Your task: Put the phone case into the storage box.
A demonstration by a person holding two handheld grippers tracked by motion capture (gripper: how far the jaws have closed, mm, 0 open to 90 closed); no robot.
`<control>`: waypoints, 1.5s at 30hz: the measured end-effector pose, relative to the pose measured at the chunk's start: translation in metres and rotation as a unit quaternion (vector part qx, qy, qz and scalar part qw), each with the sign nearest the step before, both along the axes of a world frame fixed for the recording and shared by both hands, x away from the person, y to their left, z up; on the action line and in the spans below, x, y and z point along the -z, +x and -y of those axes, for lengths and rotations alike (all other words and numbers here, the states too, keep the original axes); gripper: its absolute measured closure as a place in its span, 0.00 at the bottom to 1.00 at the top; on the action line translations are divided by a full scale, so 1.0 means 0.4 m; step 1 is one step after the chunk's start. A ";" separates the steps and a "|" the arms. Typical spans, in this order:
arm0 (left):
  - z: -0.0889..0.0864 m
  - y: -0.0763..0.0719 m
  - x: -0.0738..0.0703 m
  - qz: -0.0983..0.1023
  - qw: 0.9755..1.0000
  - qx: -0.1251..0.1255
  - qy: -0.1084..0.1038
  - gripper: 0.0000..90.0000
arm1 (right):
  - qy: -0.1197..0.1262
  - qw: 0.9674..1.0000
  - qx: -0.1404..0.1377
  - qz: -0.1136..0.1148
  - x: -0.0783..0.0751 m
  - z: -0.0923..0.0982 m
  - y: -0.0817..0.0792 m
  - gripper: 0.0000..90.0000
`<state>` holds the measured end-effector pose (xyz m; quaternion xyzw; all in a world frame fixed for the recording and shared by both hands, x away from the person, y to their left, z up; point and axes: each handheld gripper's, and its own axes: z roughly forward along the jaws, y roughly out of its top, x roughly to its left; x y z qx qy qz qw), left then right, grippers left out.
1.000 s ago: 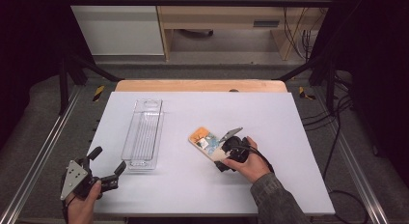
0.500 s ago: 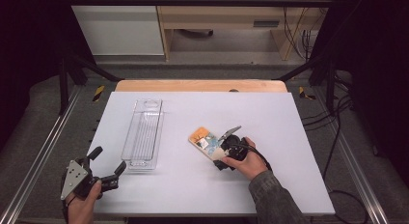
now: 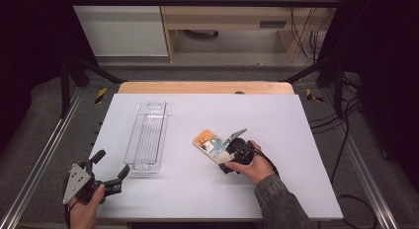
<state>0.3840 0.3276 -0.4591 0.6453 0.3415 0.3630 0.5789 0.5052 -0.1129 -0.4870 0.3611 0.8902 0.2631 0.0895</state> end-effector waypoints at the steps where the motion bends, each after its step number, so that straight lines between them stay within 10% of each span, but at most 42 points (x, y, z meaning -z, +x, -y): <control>1: 0.000 0.000 0.000 0.000 1.000 0.000 0.000 0.02 | 0.000 1.000 0.000 0.000 0.000 0.000 0.000 0.11; 21: 0.000 -0.003 -0.003 0.005 1.000 -0.004 0.005 0.02 | 0.005 1.000 -0.006 0.015 -0.025 0.006 -0.010 0.13; 34: 0.052 -0.022 -0.021 0.023 0.998 0.017 0.051 0.02 | 0.004 1.000 -0.006 -0.004 -0.119 0.015 -0.019 0.13; 45: 0.185 -0.009 -0.083 0.066 0.990 0.015 0.121 0.01 | -0.017 1.000 -0.012 -0.018 -0.223 0.029 -0.012 0.13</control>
